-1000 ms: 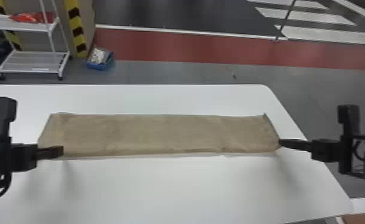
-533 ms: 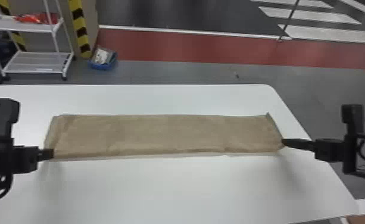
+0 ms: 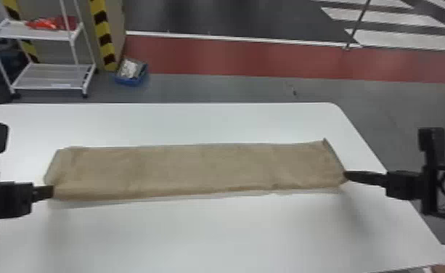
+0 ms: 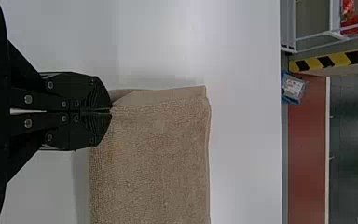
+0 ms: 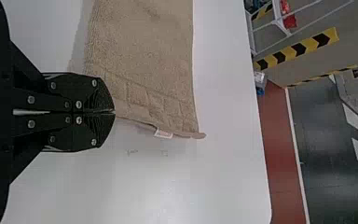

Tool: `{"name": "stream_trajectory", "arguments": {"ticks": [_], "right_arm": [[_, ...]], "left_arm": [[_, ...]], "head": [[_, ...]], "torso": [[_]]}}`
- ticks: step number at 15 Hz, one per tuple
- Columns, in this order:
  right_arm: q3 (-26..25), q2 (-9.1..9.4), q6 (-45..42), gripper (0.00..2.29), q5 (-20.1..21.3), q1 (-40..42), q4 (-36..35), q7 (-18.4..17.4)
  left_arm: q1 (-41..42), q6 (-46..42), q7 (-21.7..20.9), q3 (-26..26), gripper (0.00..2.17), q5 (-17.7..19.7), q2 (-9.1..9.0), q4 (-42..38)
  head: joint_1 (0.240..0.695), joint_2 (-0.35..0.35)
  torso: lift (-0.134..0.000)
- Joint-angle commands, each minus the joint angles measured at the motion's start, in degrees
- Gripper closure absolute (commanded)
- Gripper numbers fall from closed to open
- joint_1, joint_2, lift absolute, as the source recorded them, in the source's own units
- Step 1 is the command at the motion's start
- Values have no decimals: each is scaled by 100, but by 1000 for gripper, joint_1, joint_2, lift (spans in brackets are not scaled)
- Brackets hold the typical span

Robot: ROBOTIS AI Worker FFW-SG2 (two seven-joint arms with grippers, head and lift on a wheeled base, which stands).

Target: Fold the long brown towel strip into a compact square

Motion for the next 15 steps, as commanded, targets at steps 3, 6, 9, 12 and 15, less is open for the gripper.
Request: {"name": "stream_trajectory", "arguments": {"ticks": [3, 6, 9, 12, 15], "right_arm": [[-152, -24, 137, 1659, -4, 31, -214, 62], [-73, -42, -4, 1656, 128, -5, -20, 62], [-64, -24, -109, 1298, 101, 4, 103, 35], [-47, -33, -355, 556, 84, -66, 270, 35], [-47, -7, -514, 502, 66, -136, 393, -18]], "left_arm": [[182, 233, -12, 163, 2138, -2, 56, -249], [199, 163, -12, 75, 2108, -28, 47, -240], [217, -30, 32, -65, 684, -152, 47, -249], [287, -30, 67, -13, 22, -143, 47, -302], [375, -48, 76, 75, 29, -143, 47, -425]], "head": [[695, -106], [695, -109], [695, -121], [695, -124], [695, -121]], "torso": [[-125], [-125], [-125], [-125], [-125]]}}
